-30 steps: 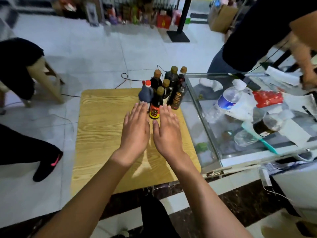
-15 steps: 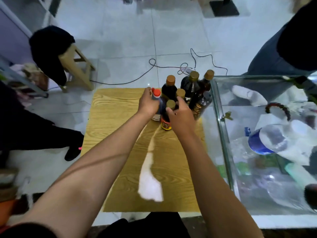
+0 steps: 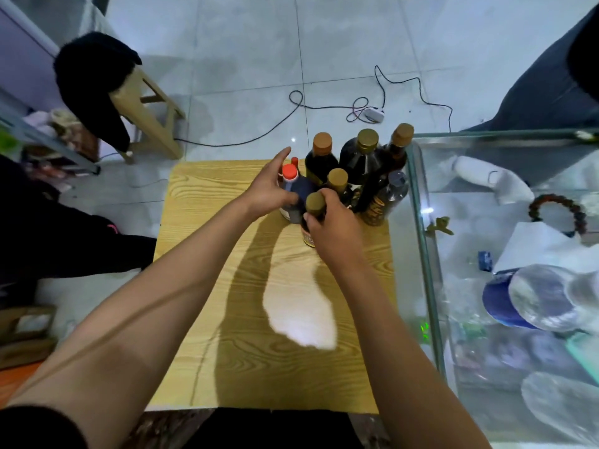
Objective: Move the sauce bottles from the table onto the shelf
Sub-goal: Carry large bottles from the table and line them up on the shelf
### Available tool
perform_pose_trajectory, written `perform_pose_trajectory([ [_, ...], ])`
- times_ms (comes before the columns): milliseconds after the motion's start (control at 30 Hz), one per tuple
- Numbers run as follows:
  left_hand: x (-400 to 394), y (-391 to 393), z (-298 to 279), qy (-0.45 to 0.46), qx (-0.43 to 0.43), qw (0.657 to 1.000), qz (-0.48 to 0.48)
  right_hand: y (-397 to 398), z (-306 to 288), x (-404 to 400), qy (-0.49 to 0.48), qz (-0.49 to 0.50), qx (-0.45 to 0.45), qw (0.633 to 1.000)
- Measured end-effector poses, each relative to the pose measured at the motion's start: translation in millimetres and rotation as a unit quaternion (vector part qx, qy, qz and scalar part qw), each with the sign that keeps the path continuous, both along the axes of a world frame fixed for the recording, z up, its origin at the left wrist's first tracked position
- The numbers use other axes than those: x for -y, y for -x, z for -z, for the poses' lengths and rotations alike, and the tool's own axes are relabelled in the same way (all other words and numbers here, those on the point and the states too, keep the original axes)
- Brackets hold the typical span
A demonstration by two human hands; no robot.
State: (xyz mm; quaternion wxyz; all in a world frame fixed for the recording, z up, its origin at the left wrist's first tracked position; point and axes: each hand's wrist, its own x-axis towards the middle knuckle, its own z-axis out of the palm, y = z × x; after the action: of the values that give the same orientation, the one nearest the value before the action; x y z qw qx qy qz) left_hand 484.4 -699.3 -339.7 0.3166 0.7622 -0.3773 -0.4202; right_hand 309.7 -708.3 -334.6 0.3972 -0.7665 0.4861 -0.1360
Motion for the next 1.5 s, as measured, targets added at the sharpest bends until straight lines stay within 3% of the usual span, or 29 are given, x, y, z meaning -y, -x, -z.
perform_pose_trajectory([
  [200, -8.1, -13.7, 0.1, -0.076, 0.071, 0.984, 0.142, -0.2, 5.4, -1.1, -0.016, 0.013, 0.019, 1.0],
  [333, -17.0, -21.7, -1.1, -0.11, 0.105, 0.972, 0.18, -1.3, 10.7, -3.4, -0.037, 0.025, 0.033, 0.998],
  [433, -21.1, -17.6, 8.4, -0.029, 0.152, 0.977, 0.148, -2.6, 13.9, -4.7, -0.037, 0.035, 0.037, 0.998],
  [567, -26.0, 3.8, 20.5, 0.045, 0.142, 0.988, 0.03, 0.2, 18.1, -4.3, -0.058, 0.053, 0.076, 0.994],
  [667, -29.5, 21.0, 25.7, 0.074, 0.1, 0.989, -0.084, 1.6, 18.7, -4.0, -0.079, 0.054, 0.096, 0.991],
  [800, -39.0, 32.8, 30.2, 0.089, 0.116, 0.976, -0.162, 2.3, 18.4, -8.6, -0.08, 0.037, 0.101, 0.991],
  [1000, -77.4, 29.5, 21.4, 0.048, 0.193, 0.966, -0.167, 13.0, 3.7, -23.3, -0.099, 0.073, 0.13, 0.984],
  [1233, -151.3, 44.2, -3.9, 0.111, 0.166, 0.96, -0.197, 39.1, -39.4, -83.5, -0.08, 0.083, 0.19, 0.975],
  [1367, -188.4, 59.4, -40.8, 0.161, 0.144, 0.965, -0.148, 67.4, -64.4, -136.7, -0.087, 0.138, 0.249, 0.955],
  [1500, -219.0, 85.5, -79.4, 0.236, 0.193, 0.95, -0.068, 101.0, -90.9, -193.9, -0.055, 0.187, 0.27, 0.943],
])
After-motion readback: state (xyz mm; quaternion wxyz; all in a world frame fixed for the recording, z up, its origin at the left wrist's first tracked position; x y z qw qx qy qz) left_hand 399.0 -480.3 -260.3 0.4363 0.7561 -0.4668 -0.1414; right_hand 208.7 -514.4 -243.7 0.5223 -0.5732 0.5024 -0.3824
